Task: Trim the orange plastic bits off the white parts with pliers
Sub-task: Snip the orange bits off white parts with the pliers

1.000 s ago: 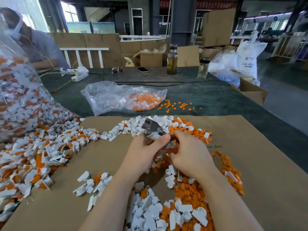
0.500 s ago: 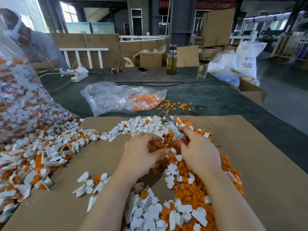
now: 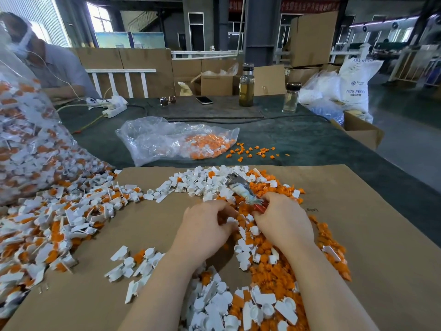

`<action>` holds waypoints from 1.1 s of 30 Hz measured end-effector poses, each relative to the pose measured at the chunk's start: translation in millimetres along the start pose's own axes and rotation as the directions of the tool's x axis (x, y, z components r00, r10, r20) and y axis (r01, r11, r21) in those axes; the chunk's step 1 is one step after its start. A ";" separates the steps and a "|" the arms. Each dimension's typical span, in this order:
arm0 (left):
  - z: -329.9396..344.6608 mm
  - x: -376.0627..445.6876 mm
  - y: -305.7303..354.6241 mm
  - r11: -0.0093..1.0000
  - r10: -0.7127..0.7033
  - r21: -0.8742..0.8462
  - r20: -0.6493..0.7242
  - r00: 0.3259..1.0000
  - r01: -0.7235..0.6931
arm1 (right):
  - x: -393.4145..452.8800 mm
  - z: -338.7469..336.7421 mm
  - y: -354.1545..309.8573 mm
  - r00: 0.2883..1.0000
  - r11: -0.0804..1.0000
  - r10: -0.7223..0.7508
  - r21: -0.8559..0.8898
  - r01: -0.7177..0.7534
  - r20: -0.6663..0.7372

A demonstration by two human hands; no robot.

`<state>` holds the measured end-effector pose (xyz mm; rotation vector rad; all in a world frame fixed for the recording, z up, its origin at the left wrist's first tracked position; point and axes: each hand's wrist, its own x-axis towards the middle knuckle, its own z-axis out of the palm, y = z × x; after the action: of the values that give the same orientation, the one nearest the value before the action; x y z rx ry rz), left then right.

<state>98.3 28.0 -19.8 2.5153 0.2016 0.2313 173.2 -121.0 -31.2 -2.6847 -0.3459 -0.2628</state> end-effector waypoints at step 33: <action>-11.6 1.5 8.5 0.261 -0.284 -0.960 0.022 0.959 0.100 | -13.5 -12.5 -29.6 1.000 0.546 0.025 0.838 -0.001 -0.015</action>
<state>98.1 27.9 -5.3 1.1871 0.3130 0.3235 150.4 -102.9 -11.9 -1.7026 -0.3287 -0.0786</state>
